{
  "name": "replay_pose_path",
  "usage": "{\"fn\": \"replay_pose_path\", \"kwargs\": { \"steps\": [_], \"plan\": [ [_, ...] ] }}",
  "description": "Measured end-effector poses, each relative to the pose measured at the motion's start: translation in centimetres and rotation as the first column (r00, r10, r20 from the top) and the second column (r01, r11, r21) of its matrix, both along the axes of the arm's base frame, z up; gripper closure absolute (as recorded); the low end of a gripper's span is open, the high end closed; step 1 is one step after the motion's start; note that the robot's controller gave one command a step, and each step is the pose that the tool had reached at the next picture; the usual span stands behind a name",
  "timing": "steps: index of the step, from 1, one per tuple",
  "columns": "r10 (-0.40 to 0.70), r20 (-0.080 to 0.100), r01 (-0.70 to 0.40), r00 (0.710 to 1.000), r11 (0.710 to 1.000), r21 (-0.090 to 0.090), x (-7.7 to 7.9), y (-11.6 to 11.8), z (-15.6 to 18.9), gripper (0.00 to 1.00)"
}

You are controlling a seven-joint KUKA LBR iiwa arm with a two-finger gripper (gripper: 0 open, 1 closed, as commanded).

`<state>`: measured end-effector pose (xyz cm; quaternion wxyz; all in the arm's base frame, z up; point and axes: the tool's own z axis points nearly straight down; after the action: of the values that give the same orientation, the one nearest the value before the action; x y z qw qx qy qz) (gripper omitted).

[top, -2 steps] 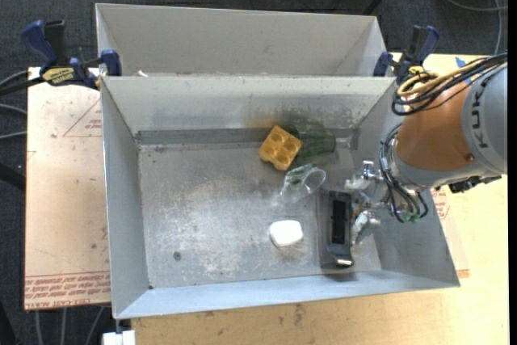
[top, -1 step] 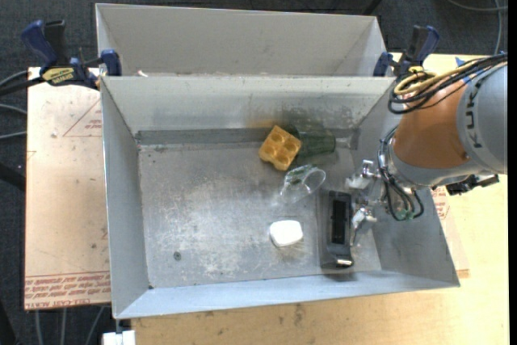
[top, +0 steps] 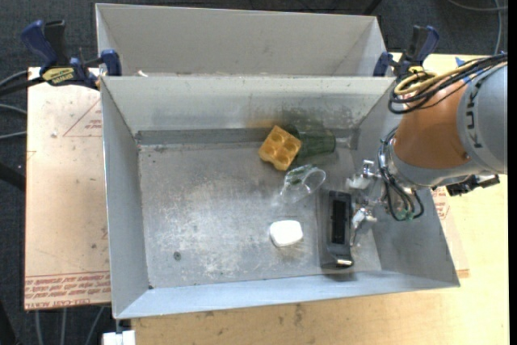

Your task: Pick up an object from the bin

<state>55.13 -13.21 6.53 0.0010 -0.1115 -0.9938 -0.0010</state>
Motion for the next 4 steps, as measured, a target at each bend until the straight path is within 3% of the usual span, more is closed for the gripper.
{"fn": "replay_pose_path", "kwargs": {
  "steps": [4],
  "plan": [
    [-0.009,0.006,0.009,1.000,1.000,-0.002,-0.4,0.1,4.2,1.00]
  ]
}}
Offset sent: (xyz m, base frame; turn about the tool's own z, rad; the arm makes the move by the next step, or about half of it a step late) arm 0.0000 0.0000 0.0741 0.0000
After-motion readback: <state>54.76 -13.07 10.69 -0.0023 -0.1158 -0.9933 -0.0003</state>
